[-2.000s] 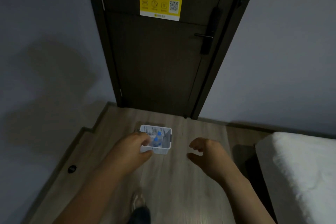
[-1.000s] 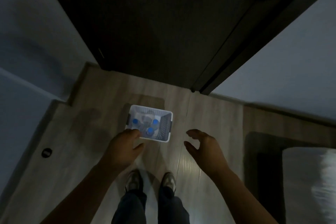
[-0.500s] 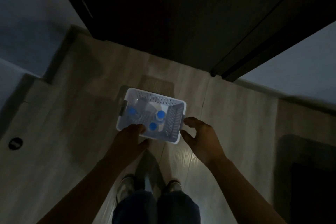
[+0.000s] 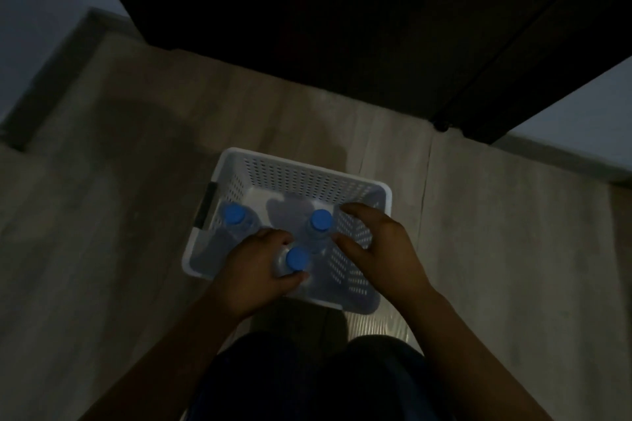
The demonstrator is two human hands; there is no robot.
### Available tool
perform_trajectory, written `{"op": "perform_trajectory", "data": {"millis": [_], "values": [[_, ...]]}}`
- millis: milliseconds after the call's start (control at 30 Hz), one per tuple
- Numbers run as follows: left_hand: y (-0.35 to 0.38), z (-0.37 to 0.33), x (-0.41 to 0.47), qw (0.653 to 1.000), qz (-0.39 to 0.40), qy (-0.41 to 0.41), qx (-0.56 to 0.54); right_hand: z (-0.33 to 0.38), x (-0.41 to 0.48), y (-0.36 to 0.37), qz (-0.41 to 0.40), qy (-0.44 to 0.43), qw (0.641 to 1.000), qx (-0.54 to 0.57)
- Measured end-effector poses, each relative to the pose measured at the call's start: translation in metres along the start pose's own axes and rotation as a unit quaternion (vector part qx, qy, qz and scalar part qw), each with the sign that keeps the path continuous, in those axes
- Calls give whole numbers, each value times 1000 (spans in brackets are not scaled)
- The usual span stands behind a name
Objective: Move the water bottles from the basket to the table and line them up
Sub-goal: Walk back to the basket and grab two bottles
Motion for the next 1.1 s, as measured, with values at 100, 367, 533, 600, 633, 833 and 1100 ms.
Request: {"op": "perform_trajectory", "data": {"millis": [100, 367, 533, 600, 633, 833, 1100], "values": [[8, 12, 6, 1000, -16, 18, -15, -7, 11, 12, -3, -30, 1000, 3], [13, 18, 11, 994, -32, 70, -83, -16, 30, 31, 23, -53, 998, 31], [17, 19, 12, 990, -40, 74, -113, -20, 28, 32, -9, -50, 996, 78], [18, 20, 11, 990, -40, 77, -114, -24, 25, 31, -21, -54, 994, 93], [18, 20, 10, 989, -41, 79, -118, -26, 23, 30, -28, -59, 993, 99], [9, 12, 2, 989, -56, 67, -117, -18, 11, 14, -86, -71, 986, 121], [-64, -71, -57, 983, -112, 63, -131, 55, -36, -67, -107, -56, 982, 143]]}}
Point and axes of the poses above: each hand's wrist, its own x-axis towards the middle knuckle, its own y-axis out of the palm, z = x × y, the point moved 1 cm from there along x, towards the middle knuckle, and after that the axes turned 1 degree about -z, right-handed, at the moved point
